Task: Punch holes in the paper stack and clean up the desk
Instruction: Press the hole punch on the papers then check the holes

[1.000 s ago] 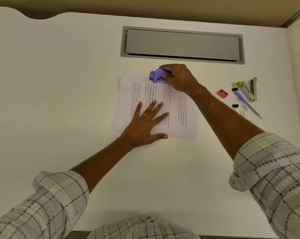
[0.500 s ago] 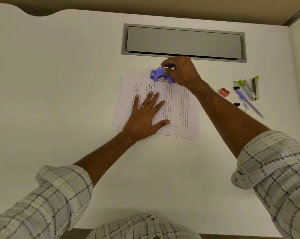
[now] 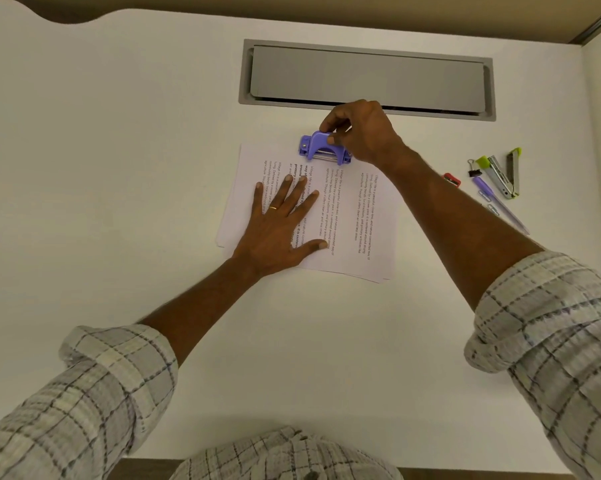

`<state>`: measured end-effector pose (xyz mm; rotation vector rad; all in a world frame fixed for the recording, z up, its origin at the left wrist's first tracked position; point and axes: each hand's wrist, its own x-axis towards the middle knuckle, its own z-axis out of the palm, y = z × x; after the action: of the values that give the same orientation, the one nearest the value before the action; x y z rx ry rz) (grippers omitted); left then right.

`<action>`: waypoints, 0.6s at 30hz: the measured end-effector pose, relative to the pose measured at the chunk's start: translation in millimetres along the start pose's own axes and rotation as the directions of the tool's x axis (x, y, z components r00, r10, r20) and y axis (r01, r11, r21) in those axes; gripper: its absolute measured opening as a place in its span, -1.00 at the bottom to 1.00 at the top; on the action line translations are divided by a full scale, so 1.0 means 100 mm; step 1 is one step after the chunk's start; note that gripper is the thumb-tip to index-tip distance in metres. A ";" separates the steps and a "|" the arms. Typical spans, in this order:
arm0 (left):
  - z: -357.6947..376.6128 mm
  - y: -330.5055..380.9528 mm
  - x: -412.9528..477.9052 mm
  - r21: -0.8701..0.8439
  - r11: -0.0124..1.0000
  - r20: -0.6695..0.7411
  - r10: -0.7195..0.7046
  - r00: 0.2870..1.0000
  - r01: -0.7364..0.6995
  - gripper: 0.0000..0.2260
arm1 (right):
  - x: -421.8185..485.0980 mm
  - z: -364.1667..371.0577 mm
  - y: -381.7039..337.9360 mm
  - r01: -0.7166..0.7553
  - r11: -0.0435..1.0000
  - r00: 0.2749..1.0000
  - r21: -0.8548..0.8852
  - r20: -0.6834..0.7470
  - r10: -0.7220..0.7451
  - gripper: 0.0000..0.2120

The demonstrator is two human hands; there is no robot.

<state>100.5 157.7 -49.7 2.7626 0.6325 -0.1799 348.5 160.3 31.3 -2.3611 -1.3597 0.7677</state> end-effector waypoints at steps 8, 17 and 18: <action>0.03 0.13 0.03 -0.049 0.998 -0.023 0.030 0.999 -0.031 -0.22 | 0.06 -0.06 -0.04 0.050 0.997 0.998 -0.061 0.036 -0.047 -0.77; 0.10 0.18 0.07 0.022 0.999 -0.059 0.029 0.998 -0.028 -0.27 | 0.24 -0.20 -0.09 0.007 0.998 0.982 -0.066 0.189 0.006 -0.75; 0.10 0.19 0.07 0.021 0.999 -0.063 0.029 0.998 -0.027 -0.27 | 0.28 -0.22 -0.07 -0.002 0.999 0.976 -0.051 0.218 0.013 -0.75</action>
<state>114.4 141.1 -56.0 2.8048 0.6106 -0.0935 367.6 187.9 44.8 -2.3780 -1.4716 1.0333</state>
